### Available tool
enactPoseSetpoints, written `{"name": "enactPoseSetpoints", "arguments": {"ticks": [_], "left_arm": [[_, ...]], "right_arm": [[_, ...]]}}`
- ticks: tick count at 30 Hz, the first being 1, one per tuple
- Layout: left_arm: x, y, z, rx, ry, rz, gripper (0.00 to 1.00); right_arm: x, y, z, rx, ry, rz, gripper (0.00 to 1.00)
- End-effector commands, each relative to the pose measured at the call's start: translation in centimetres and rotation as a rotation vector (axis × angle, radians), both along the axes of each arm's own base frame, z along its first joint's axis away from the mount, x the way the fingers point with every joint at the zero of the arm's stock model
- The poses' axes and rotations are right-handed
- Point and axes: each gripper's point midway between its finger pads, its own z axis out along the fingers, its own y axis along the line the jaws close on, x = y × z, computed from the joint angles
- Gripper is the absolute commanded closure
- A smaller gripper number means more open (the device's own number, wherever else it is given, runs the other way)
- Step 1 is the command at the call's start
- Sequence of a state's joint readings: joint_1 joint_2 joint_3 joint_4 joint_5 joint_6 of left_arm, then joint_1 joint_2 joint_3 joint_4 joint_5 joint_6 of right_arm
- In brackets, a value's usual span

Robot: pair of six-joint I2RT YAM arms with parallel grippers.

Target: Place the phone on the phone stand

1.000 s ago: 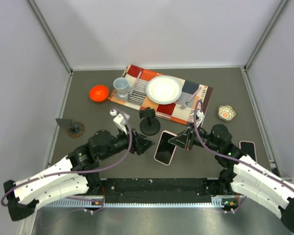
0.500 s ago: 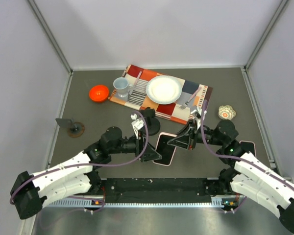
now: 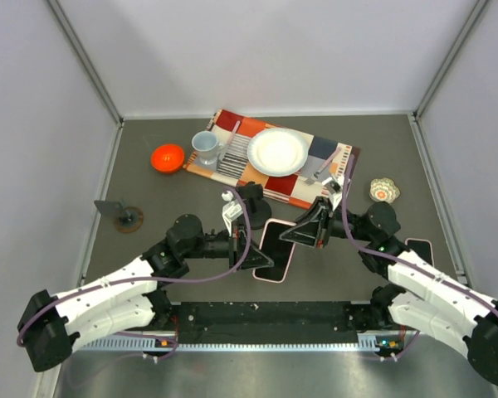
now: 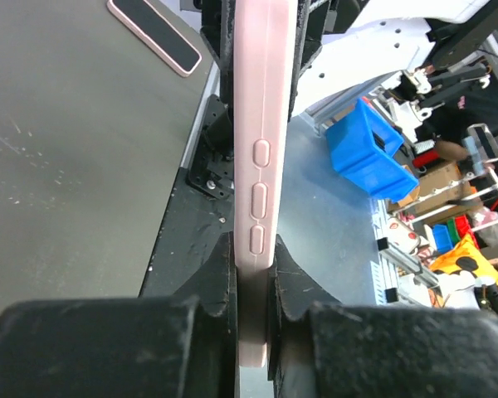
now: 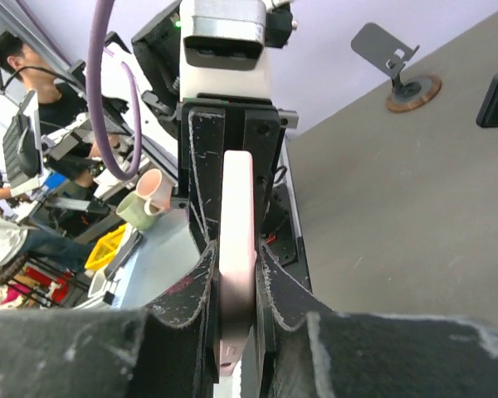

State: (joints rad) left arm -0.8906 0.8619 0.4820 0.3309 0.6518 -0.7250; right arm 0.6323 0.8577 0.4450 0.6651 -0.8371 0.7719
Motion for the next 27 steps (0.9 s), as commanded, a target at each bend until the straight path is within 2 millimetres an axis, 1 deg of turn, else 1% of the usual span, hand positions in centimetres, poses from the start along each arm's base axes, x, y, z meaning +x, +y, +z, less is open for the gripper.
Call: {"name": "enactPoseSetpoints", "arguments": {"ticks": [1, 2, 3, 4, 5, 6, 7, 8, 9, 10, 11, 12, 13, 15, 16, 17, 18, 19, 23, 25, 26, 27], "left_arm": [[0.7, 0.0, 1.9, -0.042, -0.038, 0.045, 1.0], [0.8, 0.1, 1.8, -0.021, -0.036, 0.052, 1.0], [0.7, 0.2, 1.9, -0.022, -0.059, 0.05, 1.0], [0.7, 0.3, 2.0, -0.02, -0.069, 0.048, 1.0], [0.5, 0.4, 2.1, -0.013, -0.074, 0.042, 1.0], [0.4, 0.5, 2.2, -0.009, -0.088, 0.033, 1.0], [0.3, 0.6, 2.3, -0.005, -0.092, 0.03, 1.0], [0.1, 0.7, 2.4, -0.004, -0.094, 0.022, 1.0], [0.0, 0.8, 2.3, 0.002, -0.094, 0.019, 1.0], [-0.2, 0.9, 2.3, -0.001, -0.093, 0.013, 1.0], [-0.5, 1.0, 2.2, -0.001, -0.088, 0.001, 1.0], [-0.6, 1.0, 2.3, -0.006, -0.089, -0.001, 1.0], [-0.7, 1.1, 2.2, -0.005, -0.089, -0.004, 1.0], [-0.9, 1.2, 2.1, -0.006, -0.091, -0.016, 1.0], [-1.0, 1.2, 2.1, -0.005, -0.091, -0.021, 1.0], [-1.0, 1.2, 2.1, -0.005, -0.092, -0.024, 1.0], [-1.1, 1.2, 2.2, -0.006, -0.095, -0.028, 1.0], [-1.1, 1.1, 2.2, -0.008, -0.097, -0.029, 1.0], [-1.3, 0.9, 2.9, -0.018, -0.103, -0.059, 1.0], [-1.5, 0.7, 2.9, -0.016, -0.104, -0.08, 1.0], [-1.6, 0.7, 2.8, -0.011, -0.104, -0.087, 1.0], [-1.7, 0.6, 2.7, -0.005, -0.107, -0.095, 1.0]], "right_arm": [[-0.7, -0.4, 3.5, 0.123, -0.154, 0.001, 1.0], [-0.6, -0.4, 3.2, 0.109, -0.16, -0.007, 0.98], [-0.5, -0.5, 2.7, 0.073, -0.133, -0.018, 0.91], [-0.2, -0.5, 2.2, 0.045, -0.12, -0.03, 0.73], [-0.1, -0.5, 1.9, 0.017, -0.146, -0.036, 0.63], [-0.2, -0.5, 1.3, -0.044, -0.107, -0.026, 0.55], [-0.4, -0.5, 1.0, -0.077, -0.106, -0.012, 0.43], [-0.5, -0.6, 0.8, -0.104, -0.105, -0.005, 0.39], [-0.4, -0.6, 1.2, -0.126, -0.143, 0.001, 0.36], [-0.7, -0.7, -0.2, -0.187, -0.094, 0.031, 0.33], [-0.8, -0.7, -0.5, -0.21, -0.093, 0.042, 0.32], [-0.7, -0.6, -0.4, -0.218, -0.116, 0.049, 0.32], [-1.1, -0.5, -0.8, -0.229, -0.102, 0.082, 0.32], [-1.3, -0.4, -0.6, -0.223, -0.099, 0.114, 0.32], [-1.7, -0.3, -0.4, -0.214, -0.1, 0.146, 0.34], [-1.6, -0.2, -0.7, -0.223, -0.087, 0.157, 0.35], [-1.6, -0.1, -0.5, -0.223, -0.089, 0.165, 0.37], [-1.8, 0.0, -0.5, -0.224, -0.085, 0.185, 0.4], [-2.4, -0.1, 0.0, -0.217, -0.107, 0.228, 0.48], [-2.6, -0.2, -0.2, -0.225, -0.101, 0.247, 0.52], [-2.6, -0.1, 0.0, -0.225, -0.114, 0.254, 0.53], [-2.6, -0.1, -0.4, -0.24, -0.089, 0.264, 0.55]]}}
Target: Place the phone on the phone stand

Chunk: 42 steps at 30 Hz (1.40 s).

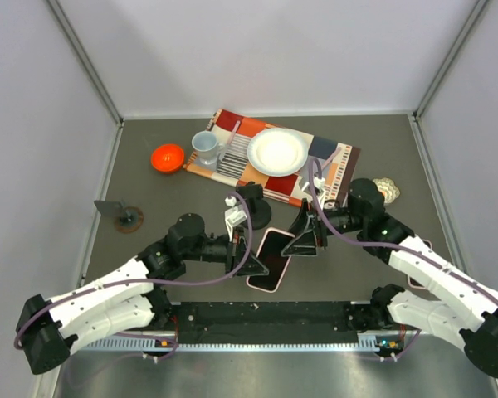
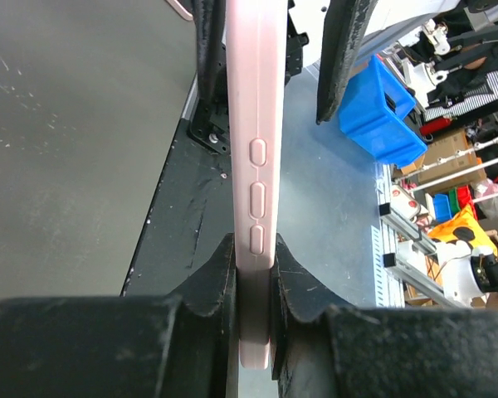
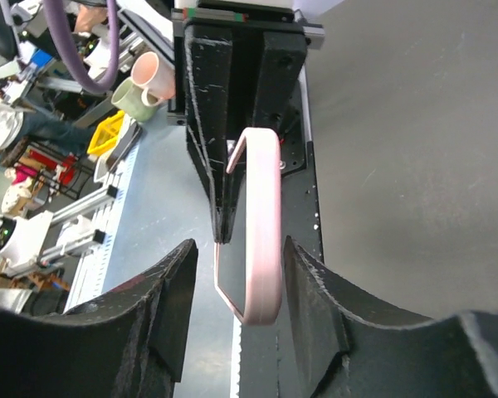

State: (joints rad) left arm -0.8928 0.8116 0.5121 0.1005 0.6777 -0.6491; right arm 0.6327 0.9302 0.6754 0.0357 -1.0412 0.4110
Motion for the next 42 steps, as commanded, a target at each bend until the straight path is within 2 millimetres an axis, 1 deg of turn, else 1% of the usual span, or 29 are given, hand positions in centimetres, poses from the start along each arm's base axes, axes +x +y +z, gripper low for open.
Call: {"name": "enactPoseSetpoints", "arguments": {"ticks": [1, 3, 4, 5, 6, 11, 15, 23, 28, 31, 34, 36, 37, 39, 40, 41, 42], "left_arm": [[-0.5, -0.7, 4.8, -0.125, -0.126, -0.078, 1.0], [-0.7, -0.8, 4.5, -0.112, -0.127, -0.094, 1.0], [-0.7, -0.8, 4.8, -0.115, -0.136, -0.101, 1.0], [-0.8, -0.8, 4.7, -0.11, -0.135, -0.106, 1.0], [-0.8, -0.8, 4.6, -0.103, -0.14, -0.106, 1.0], [-1.0, -0.8, 4.7, -0.096, -0.146, -0.123, 1.0], [-1.3, -0.9, 4.3, -0.085, -0.145, -0.135, 1.0], [-1.5, -0.8, 4.2, -0.073, -0.152, -0.141, 1.0], [-1.6, -0.8, 4.2, -0.074, -0.154, -0.143, 1.0], [-1.7, -0.8, 4.3, -0.075, -0.155, -0.147, 1.0], [-1.6, -0.8, 4.5, -0.076, -0.159, -0.142, 1.0], [-1.5, -0.8, 4.5, -0.07, -0.16, -0.132, 1.0], [-1.4, -0.8, 4.6, -0.07, -0.165, -0.123, 1.0], [-0.2, -0.8, 4.7, -0.045, -0.172, -0.053, 1.0], [0.2, -0.5, 4.4, -0.013, -0.164, -0.018, 0.79], [1.8, -0.3, 4.1, 0.019, -0.173, 0.081, 0.66], [2.6, 0.0, 4.5, 0.038, -0.177, 0.136, 0.49]], "right_arm": [[-0.6, 0.1, 2.8, 0.047, -0.089, 0.082, 0.57], [-0.8, 0.2, 2.9, 0.049, -0.085, 0.111, 0.59], [-1.0, 0.2, 3.0, 0.051, -0.081, 0.128, 0.6], [-1.0, 0.3, 3.1, 0.054, -0.084, 0.137, 0.62], [-1.1, 0.2, 2.9, 0.04, -0.061, 0.145, 0.65], [-1.1, 0.2, 2.8, 0.035, -0.054, 0.155, 0.7], [-1.6, 0.1, 3.1, 0.046, -0.058, 0.186, 0.75], [-1.6, 0.2, 2.8, 0.042, -0.043, 0.204, 0.72], [-2.2, 0.5, 2.5, 0.042, -0.029, 0.23, 0.72], [-2.4, 0.7, 2.2, 0.038, -0.022, 0.242, 0.75], [-2.5, 0.8, 2.3, 0.048, -0.038, 0.25, 0.82], [-2.6, 0.9, 2.2, 0.049, -0.037, 0.257, 0.96], [-2.8, 0.9, 2.1, 0.051, -0.044, 0.261, 1.0], [-2.3, 1.0, 1.9, 0.046, -0.058, 0.221, 1.0], [-2.2, 0.9, 2.0, 0.051, -0.091, 0.19, 1.0], [-0.9, 1.1, 1.7, 0.036, -0.114, 0.104, 1.0], [-0.5, 1.0, 1.7, 0.04, -0.146, 0.062, 1.0]]}}
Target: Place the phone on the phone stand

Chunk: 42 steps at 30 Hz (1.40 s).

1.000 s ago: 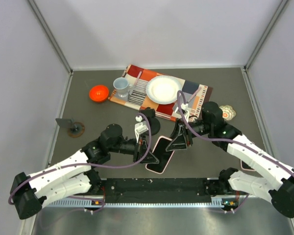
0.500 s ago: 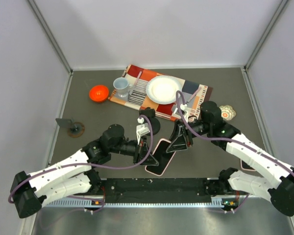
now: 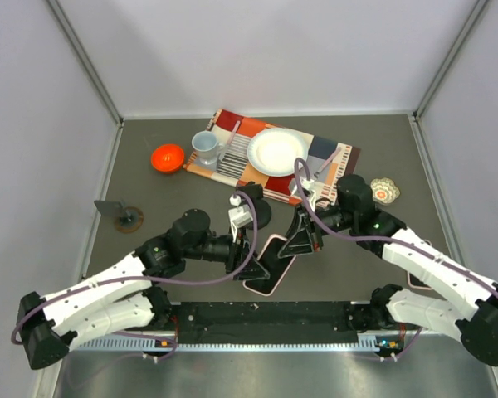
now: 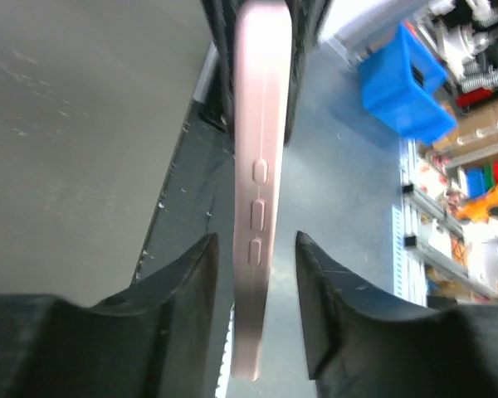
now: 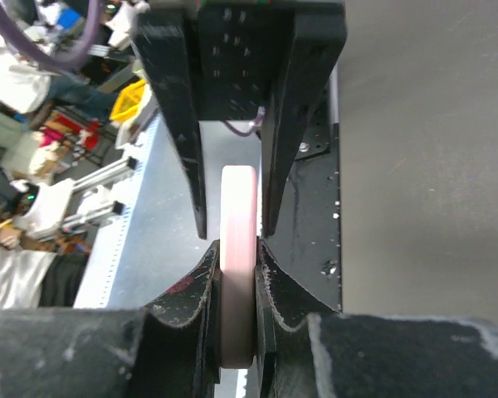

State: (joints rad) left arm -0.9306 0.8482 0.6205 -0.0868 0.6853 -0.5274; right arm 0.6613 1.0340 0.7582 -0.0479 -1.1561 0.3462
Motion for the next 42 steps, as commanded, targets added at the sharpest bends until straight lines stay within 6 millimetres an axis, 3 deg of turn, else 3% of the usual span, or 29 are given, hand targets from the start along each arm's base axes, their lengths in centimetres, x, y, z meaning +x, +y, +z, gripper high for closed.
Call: {"name": "enactPoseSetpoints", "arguments": {"ticks": [1, 2, 3, 4, 6, 7, 9, 13, 16, 23, 28, 42], "left_arm": [[4.1, 0.9, 4.3, -0.028, -0.127, 0.261, 0.4], [5.2, 1.6, 4.5, -0.014, -0.137, 0.344, 0.25], [7.5, 2.7, 4.5, 0.005, -0.163, 0.497, 0.23], [8.5, 4.5, 4.2, 0.04, -0.168, 0.602, 0.2], [12.1, 8.3, 4.8, 0.11, -0.199, 0.892, 0.18], [12.4, 9.8, 3.2, 0.212, -0.18, 0.95, 0.19], [13.5, 11.0, 3.6, 0.268, -0.196, 1.031, 0.25], [15.6, 10.6, 2.0, 0.404, -0.229, 1.077, 0.36], [17.2, 9.7, 2.1, 0.412, -0.291, 1.09, 0.42], [20.1, 8.0, 3.0, 0.432, -0.348, 1.12, 0.48], [21.5, 7.5, 2.3, 0.452, -0.343, 1.13, 0.49], [23.6, 6.5, 2.0, 0.43, -0.312, 1.103, 0.57]], "right_arm": [[1.3, 0.1, 0.8, 0.065, -0.196, -0.127, 1.0], [2.0, -0.2, 1.2, 0.07, -0.236, -0.202, 1.0], [2.4, -0.5, 1.0, 0.063, -0.246, -0.242, 1.0], [2.7, -0.8, 0.7, 0.049, -0.257, -0.282, 1.0], [3.6, -2.0, 0.3, -0.002, -0.269, -0.397, 1.0], [4.8, -2.7, 0.0, -0.029, -0.289, -0.484, 1.0], [5.0, -4.1, 0.4, -0.035, -0.323, -0.563, 1.0], [5.7, -6.3, 1.3, -0.018, -0.38, -0.707, 1.0], [5.3, -7.0, 2.0, 0.002, -0.399, -0.73, 1.0], [4.9, -7.0, 1.8, -0.006, -0.377, -0.715, 1.0], [4.8, -6.9, 1.7, -0.009, -0.377, -0.702, 1.0], [4.8, -6.8, 1.6, -0.013, -0.375, -0.696, 1.0]]}}
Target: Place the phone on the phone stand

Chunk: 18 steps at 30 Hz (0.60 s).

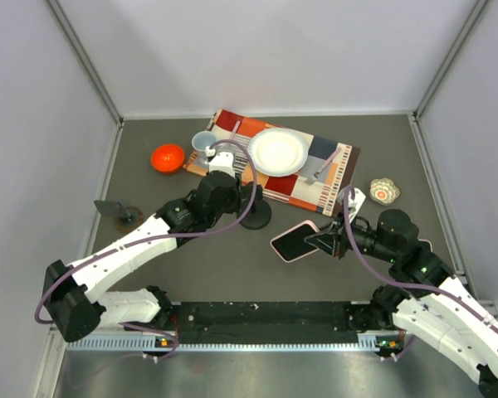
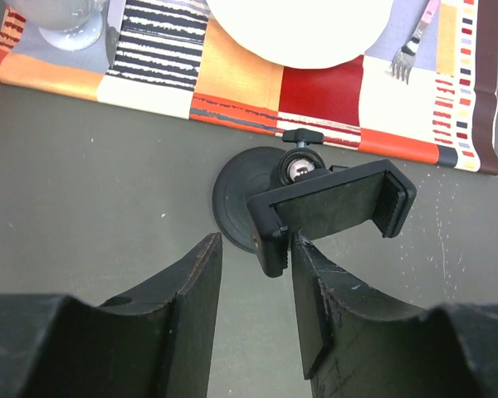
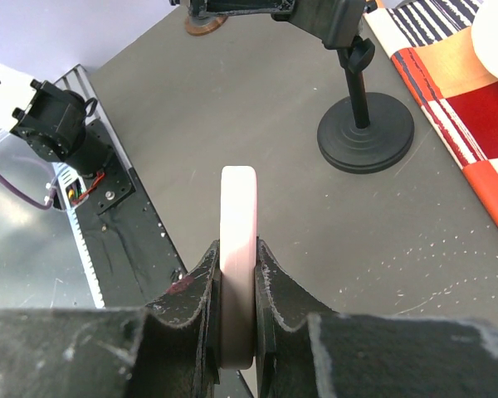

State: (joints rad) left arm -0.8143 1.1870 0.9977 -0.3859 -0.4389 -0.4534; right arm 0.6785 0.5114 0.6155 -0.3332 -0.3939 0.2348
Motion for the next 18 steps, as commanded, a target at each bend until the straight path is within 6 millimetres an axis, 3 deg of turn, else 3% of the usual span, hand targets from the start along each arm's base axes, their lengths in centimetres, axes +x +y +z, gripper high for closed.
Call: {"name": "enactPoseSetpoints", "arguments": {"ticks": [1, 5, 6, 7, 10, 18], "left_arm": [[1.1, -1.4, 2.9, -0.069, -0.067, -0.027, 0.57], [1.2, -1.4, 2.5, -0.047, -0.068, -0.048, 0.7], [1.3, -1.5, 2.6, -0.052, -0.07, -0.06, 0.76], [1.2, -1.9, 2.5, -0.056, -0.062, -0.087, 0.88], [1.1, -2.2, 2.1, -0.043, -0.055, -0.148, 0.99], [-1.7, -3.6, 1.0, -0.001, -0.029, -0.421, 1.0]], "right_arm": [[0.0, 0.4, 3.4, 0.077, -0.095, 0.017, 1.0], [0.1, 0.5, 3.6, 0.075, -0.1, 0.021, 1.0], [0.1, 0.6, 3.5, 0.072, -0.097, 0.024, 1.0], [0.1, 0.7, 3.6, 0.074, -0.097, 0.028, 1.0], [0.1, 0.9, 3.8, 0.068, -0.098, 0.043, 1.0], [-0.5, 2.9, 4.5, 0.04, -0.119, 0.2, 1.0]]}}
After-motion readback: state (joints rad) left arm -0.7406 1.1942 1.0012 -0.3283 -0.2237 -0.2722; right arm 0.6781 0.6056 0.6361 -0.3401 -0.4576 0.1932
